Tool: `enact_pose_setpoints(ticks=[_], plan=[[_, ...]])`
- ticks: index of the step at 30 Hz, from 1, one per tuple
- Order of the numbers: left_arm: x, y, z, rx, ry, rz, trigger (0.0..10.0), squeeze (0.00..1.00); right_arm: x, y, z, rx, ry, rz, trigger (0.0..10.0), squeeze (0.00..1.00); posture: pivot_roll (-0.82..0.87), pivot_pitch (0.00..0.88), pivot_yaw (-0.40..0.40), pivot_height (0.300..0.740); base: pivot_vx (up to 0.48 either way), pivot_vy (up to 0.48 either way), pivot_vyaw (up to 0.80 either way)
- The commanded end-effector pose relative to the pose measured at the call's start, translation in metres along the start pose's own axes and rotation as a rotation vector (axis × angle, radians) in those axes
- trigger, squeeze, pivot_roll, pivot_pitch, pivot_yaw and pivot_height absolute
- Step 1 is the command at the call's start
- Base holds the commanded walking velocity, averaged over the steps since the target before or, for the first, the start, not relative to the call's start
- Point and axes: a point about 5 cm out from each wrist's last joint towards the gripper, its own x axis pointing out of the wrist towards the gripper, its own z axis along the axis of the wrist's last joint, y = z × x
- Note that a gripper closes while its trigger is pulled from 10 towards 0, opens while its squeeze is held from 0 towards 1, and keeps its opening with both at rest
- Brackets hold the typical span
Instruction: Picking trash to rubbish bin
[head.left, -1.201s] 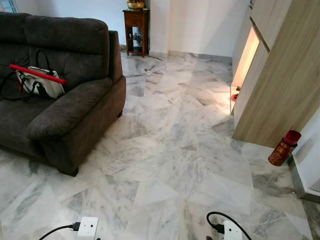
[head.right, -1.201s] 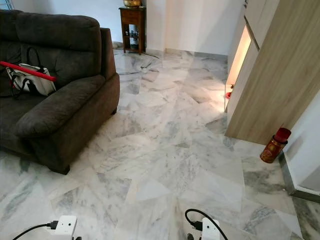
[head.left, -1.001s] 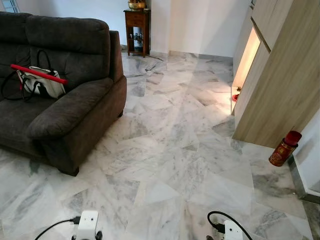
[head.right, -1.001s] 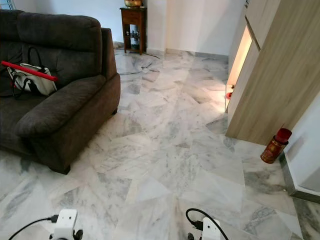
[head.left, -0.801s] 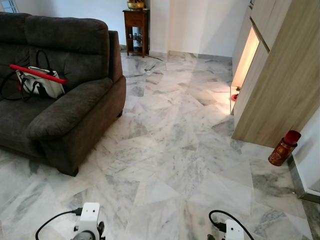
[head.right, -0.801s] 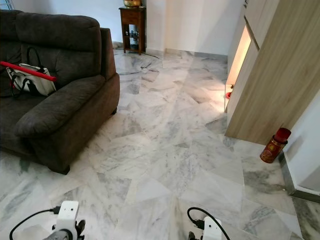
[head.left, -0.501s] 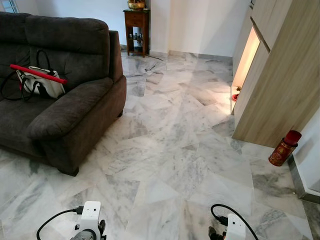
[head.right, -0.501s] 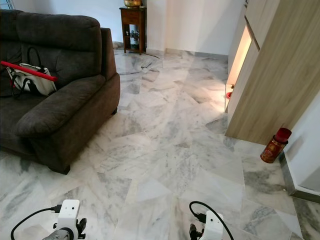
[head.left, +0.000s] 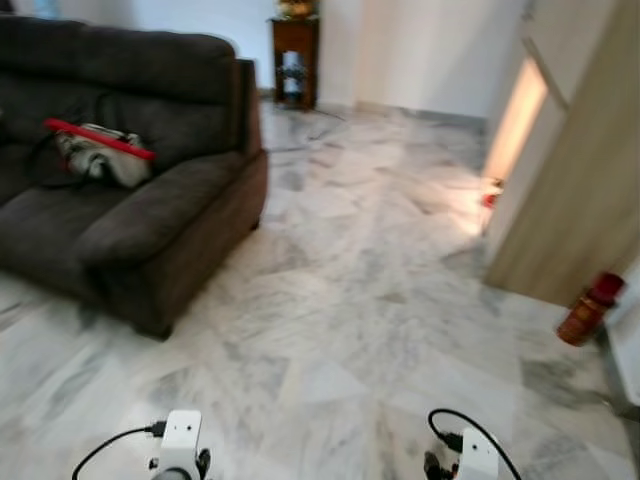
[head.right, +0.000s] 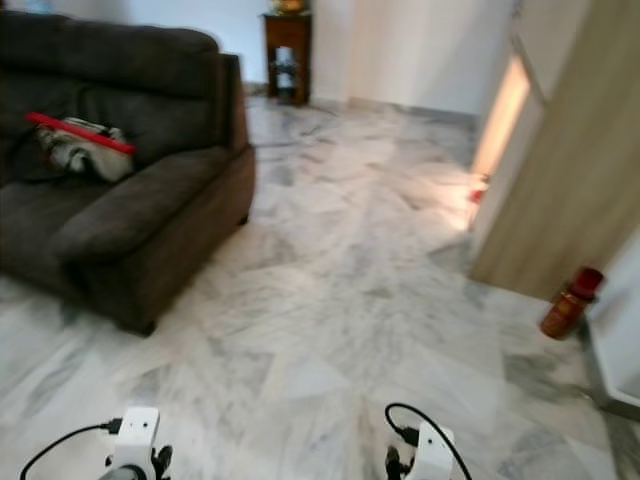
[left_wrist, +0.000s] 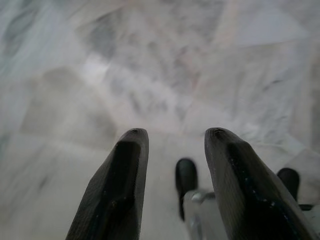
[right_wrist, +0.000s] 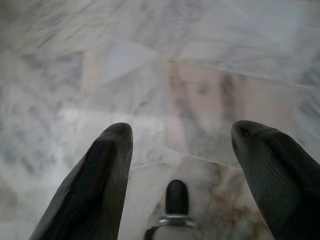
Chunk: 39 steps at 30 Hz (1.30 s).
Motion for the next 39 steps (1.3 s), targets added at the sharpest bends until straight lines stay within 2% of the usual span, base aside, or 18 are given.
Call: enact_pose_setpoints(ticks=[1,39], plan=[[-0.0010,0.0014,-0.0041,0.019,0.015,0.002,10.0,0.00,-0.0009,-0.0019,-0.0025,0.001,0.007,-0.004,10.0,0.00,0.11,0.000,-0.029,0.740,0.000,0.000,0.80],[-0.0028,0.0043,-0.0112,0.050,0.046,-0.002,10.0,0.00,-0.0022,0.0051,-0.0112,-0.008,0.041,0.028,10.0,0.00,0.13,0.000,-0.021,0.740,0.000,0.000,0.80]])
